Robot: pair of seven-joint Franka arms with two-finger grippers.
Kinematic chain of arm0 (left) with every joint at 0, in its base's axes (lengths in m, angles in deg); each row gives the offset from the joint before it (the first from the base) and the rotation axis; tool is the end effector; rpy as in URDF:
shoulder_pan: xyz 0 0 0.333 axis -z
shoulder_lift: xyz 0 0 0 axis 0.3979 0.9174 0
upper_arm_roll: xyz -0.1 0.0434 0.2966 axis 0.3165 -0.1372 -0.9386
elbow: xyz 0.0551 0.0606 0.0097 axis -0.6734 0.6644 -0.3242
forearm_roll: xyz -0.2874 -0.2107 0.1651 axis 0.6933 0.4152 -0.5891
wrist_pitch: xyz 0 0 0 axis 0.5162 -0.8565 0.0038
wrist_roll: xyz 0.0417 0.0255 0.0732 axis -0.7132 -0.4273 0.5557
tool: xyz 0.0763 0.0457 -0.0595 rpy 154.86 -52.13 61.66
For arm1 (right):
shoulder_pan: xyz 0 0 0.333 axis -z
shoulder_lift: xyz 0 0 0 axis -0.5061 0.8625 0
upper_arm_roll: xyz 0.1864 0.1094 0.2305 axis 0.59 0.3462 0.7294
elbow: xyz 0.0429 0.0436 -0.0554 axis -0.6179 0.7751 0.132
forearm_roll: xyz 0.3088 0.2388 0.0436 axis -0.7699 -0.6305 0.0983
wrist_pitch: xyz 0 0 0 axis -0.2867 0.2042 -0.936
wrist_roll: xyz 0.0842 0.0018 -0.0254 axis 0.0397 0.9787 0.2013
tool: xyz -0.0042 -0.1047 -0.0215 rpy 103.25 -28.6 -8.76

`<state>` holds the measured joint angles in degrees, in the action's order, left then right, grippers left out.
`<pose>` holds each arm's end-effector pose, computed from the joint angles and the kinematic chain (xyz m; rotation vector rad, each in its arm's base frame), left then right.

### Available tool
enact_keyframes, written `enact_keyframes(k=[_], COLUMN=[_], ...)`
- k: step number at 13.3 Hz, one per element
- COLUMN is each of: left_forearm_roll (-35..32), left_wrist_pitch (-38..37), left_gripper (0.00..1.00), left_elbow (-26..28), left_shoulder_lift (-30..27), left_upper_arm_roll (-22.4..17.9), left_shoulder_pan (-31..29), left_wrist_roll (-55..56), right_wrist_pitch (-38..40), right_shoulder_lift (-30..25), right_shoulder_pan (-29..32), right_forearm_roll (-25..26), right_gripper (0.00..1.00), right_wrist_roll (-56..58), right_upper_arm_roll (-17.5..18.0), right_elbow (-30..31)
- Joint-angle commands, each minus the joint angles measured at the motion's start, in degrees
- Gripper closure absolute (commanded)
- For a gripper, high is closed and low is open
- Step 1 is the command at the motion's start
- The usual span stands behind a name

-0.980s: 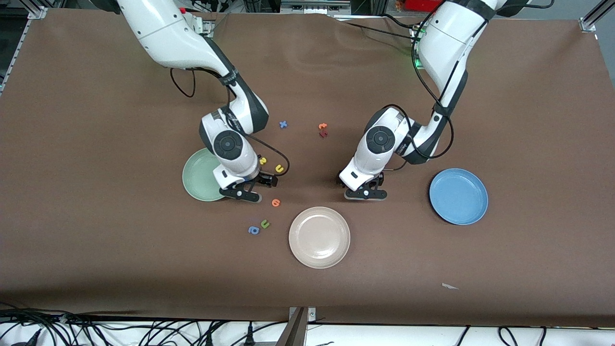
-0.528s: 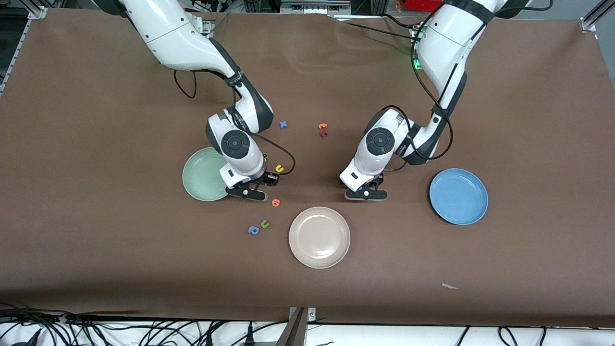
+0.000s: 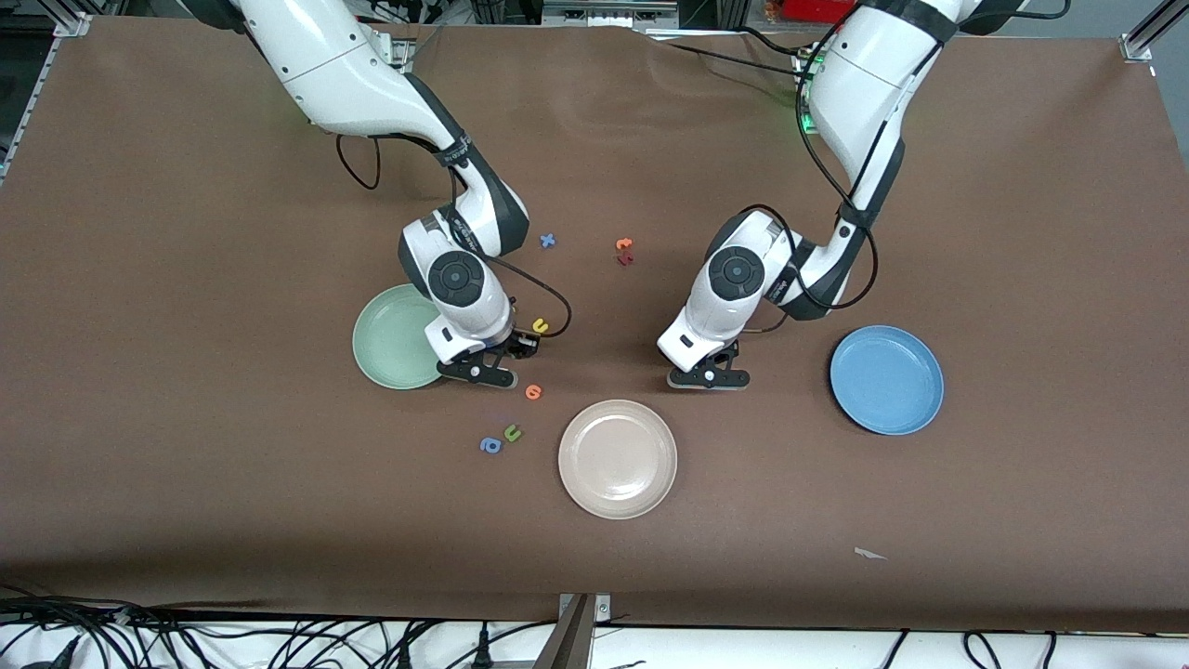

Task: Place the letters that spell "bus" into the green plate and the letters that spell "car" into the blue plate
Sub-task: 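Grasp the teal c with the left gripper while the right gripper grasps the teal b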

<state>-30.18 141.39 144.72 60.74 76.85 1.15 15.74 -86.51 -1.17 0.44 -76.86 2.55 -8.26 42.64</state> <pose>0.5729 -0.3432 0.1735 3.1076 -0.0350 0.0693 0.5735 0.3656 0.1775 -3.1095 0.3018 0.0228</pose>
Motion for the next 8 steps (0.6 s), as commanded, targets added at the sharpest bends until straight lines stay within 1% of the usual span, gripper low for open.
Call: enact_keyframes(k=[1,2,4,6,8], left_forearm_roll=[-3.4,-3.4,-3.4,-3.4,-3.4], left_wrist_pitch=[0.0,-0.1,-1.3,-4.8,-11.9], left_gripper=[0.79,0.8,0.84,0.84,0.84], left_elbow=[-0.5,-0.5,-1.9,-3.2,-5.9], left_shoulder_lift=[1.0,1.0,0.4,-0.3,-1.5], left_upper_arm_roll=[-0.3,-0.3,-0.4,-0.4,-0.2], left_shoulder_pan=[-0.1,-0.2,-0.5,-1.8,-3.3], left_wrist_roll=[0.4,0.3,0.6,-1.8,-4.7], right_wrist_pitch=[0.2,0.2,0.2,0.3,0.3], right_shoulder_lift=[0.9,0.8,0.6,0.2,-1.6], right_shoulder_pan=[-0.8,-0.7,-0.7,-0.6,-0.4], right_forearm_roll=[0.5,0.5,0.5,0.5,0.5], right_gripper=[0.84,0.89,0.91,0.93,0.92], right_wrist_roll=[1.0,1.1,1.1,1.1,1.2], right_upper_arm_roll=[-0.3,-0.3,-0.3,-0.3,-0.8], right_elbow=[-0.5,-0.5,-0.8,-0.9,-1.0])
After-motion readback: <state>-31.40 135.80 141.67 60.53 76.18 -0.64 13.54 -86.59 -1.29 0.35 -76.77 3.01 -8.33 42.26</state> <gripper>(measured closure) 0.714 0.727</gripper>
